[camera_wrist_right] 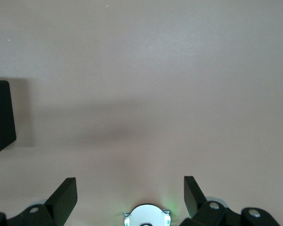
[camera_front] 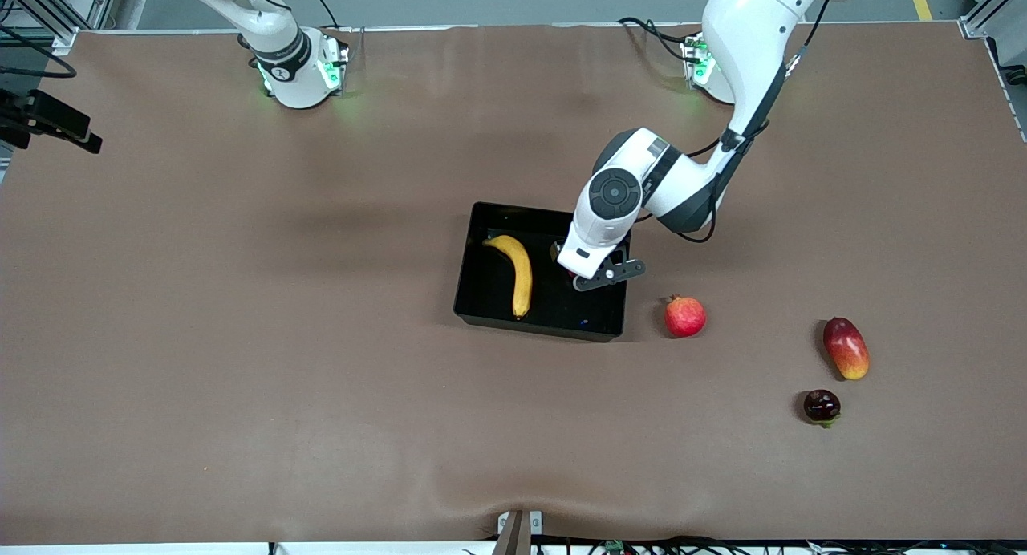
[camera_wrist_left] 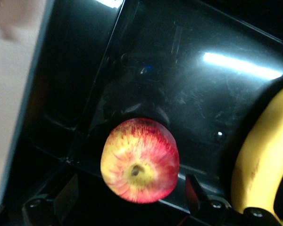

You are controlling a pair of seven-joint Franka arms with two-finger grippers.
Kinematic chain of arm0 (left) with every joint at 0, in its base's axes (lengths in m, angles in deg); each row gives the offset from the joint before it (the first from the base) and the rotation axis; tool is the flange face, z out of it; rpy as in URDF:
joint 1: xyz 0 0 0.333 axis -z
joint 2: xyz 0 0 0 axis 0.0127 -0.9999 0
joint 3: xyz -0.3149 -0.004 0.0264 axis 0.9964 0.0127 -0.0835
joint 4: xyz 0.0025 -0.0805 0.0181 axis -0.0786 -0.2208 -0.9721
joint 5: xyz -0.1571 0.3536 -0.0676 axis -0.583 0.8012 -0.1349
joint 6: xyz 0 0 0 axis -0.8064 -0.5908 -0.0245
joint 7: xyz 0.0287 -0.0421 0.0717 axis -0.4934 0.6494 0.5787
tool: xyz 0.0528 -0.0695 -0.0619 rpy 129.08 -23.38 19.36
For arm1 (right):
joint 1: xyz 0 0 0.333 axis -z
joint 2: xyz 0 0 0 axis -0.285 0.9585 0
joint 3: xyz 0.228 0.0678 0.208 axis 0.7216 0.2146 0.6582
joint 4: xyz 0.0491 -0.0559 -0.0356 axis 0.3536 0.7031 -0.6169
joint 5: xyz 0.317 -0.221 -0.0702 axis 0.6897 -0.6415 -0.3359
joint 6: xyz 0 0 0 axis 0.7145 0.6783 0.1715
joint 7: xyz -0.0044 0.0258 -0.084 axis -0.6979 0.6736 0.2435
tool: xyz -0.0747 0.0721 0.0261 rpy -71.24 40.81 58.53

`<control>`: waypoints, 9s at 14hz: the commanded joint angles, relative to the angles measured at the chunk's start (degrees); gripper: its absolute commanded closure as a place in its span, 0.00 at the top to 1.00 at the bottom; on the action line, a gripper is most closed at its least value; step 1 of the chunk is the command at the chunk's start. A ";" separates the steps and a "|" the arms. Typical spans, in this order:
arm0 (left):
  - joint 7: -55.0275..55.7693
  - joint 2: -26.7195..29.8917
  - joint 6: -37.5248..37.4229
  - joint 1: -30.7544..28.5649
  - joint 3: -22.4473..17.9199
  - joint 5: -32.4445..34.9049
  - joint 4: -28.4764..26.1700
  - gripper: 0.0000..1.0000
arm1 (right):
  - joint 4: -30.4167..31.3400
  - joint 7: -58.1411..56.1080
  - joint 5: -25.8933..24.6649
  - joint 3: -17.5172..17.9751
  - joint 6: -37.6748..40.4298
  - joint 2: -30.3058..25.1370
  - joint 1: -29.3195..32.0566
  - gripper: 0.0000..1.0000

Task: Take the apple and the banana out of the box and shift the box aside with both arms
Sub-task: 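Grasp the small apple with the left gripper and lift it, then carry the small apple with the left gripper toward the mango, then lower the small apple beside the mango and open the left gripper, then move the left gripper to the banana while the right gripper approaches, then grasp the yellow banana with the left gripper and lift it, then carry the banana with the left gripper and lower it between apples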

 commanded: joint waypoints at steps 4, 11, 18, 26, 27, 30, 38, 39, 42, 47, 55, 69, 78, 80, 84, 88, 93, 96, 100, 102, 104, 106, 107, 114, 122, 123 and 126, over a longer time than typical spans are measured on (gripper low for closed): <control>3.39 -1.77 3.50 0.48 -0.35 1.12 -0.49 1.00 | -0.32 -0.35 0.29 0.41 0.45 0.02 0.82 1.00; 3.13 3.75 1.14 -0.57 -0.53 1.21 0.38 0.00 | -0.32 -0.35 0.29 0.41 0.45 0.02 0.82 1.00; -6.17 19.84 -9.67 -13.21 -0.09 0.78 1.88 0.00 | -0.32 -0.35 0.29 0.41 0.54 0.02 0.90 1.00; -29.19 18.63 -8.30 -34.74 0.00 0.77 -6.10 0.00 | -0.32 -0.27 0.29 0.41 0.63 0.10 0.90 1.00; -30.70 17.67 -5.50 -36.33 0.00 0.77 -7.86 0.00 | -0.32 -0.27 0.29 0.41 0.63 0.10 0.99 1.00; -31.50 14.50 2.42 -38.10 -0.18 1.12 -12.17 0.00 | -0.32 -0.27 0.29 0.41 0.63 0.10 0.99 1.00; -33.52 4.04 14.30 -39.16 -0.27 1.21 -12.88 0.00 | -0.24 -0.27 0.29 0.41 0.63 0.10 1.08 1.00; -33.52 3.77 14.57 -38.81 -0.26 1.21 -12.62 0.00 | -0.24 -0.27 0.29 0.41 0.63 0.10 1.08 1.00; -33.61 3.33 14.57 -38.20 -0.18 1.21 -11.92 0.14 | -0.15 -0.27 0.29 0.41 0.63 0.19 1.60 1.00; -32.82 7.10 12.03 -38.02 1.13 1.12 -11.92 1.00 | -0.06 -0.35 0.29 0.41 0.54 0.46 1.69 1.00; -24.41 16.61 -12.67 -37.84 14.38 1.12 -1.82 1.00 | -0.32 0.26 5.11 0.50 -0.69 0.63 1.26 1.00; -2.71 2.64 -6.52 -18.69 20.13 9.36 8.38 1.00 | -0.41 -0.44 7.32 0.94 -24.75 12.74 -12.70 1.00; 6.55 -7.29 -6.43 -7.10 15.57 14.65 17.60 1.00 | -0.41 -0.44 7.32 0.94 -47.86 24.44 -20.01 1.00; 7.96 -10.37 -6.00 -2.62 12.24 14.75 20.76 1.00 | -0.67 -0.44 7.23 1.12 -53.31 26.98 -20.71 1.00; 7.96 -14.50 2.34 2.23 7.30 14.66 21.22 1.00 | -13.03 -0.44 7.23 1.47 -48.01 35.76 -23.00 1.00; 7.96 -17.49 3.15 6.61 3.09 14.57 22.27 1.00 | -20.89 -0.44 10.13 1.56 -44.38 40.97 -22.47 1.00; 8.31 -18.73 3.15 8.21 1.67 14.57 22.71 0.88 | -20.72 -0.27 10.22 1.47 -39.45 41.06 -23.00 1.00; 9.80 -19.17 3.15 8.21 1.67 14.40 22.71 0.38 | -20.45 -0.27 10.30 1.56 -38.93 40.97 -23.09 1.00; 10.60 -18.56 3.15 8.39 1.67 14.48 22.80 0.00 | -18.96 -0.44 10.39 1.47 -38.93 40.62 -23.18 1.00; 10.51 -16.72 2.71 7.78 1.67 14.66 22.89 0.00 | -18.78 -0.44 10.39 1.47 -38.93 40.62 -23.09 1.00; 10.07 -13.39 2.27 5.94 1.23 14.66 22.89 0.00 | -18.78 -0.53 10.39 1.47 -38.93 40.62 -23.18 1.00; 9.20 -9.26 1.74 2.17 1.40 14.75 22.89 0.00 | -18.00 -0.44 10.31 1.47 -39.01 40.71 -23.79 1.00; 8.32 -6.89 0.78 0.49 1.84 14.22 22.89 0.00 | -17.55 -0.44 10.31 1.47 -39.01 40.62 -23.97 1.00; -11.88 4.64 -13.79 -12.07 1.93 4.20 21.75 0.00 | -12.11 -0.53 9.78 1.38 -39.27 41.23 -29.50 1.00; -26.38 11.84 -14.37 -26.13 1.84 8.23 2.01 0.00 | -10.87 0.52 10.65 1.56 -39.01 45.46 -32.40 1.00; -28.23 12.29 -11.39 -27.11 1.93 9.11 -1.68 0.00 | -10.61 0.96 11.09 1.47 -39.10 45.54 -33.28 1.00; -28.86 10.46 -1.71 -26.94 1.84 9.30 -8.38 0.00 | -10.08 2.01 11.10 1.47 -39.71 46.33 -34.69 1.00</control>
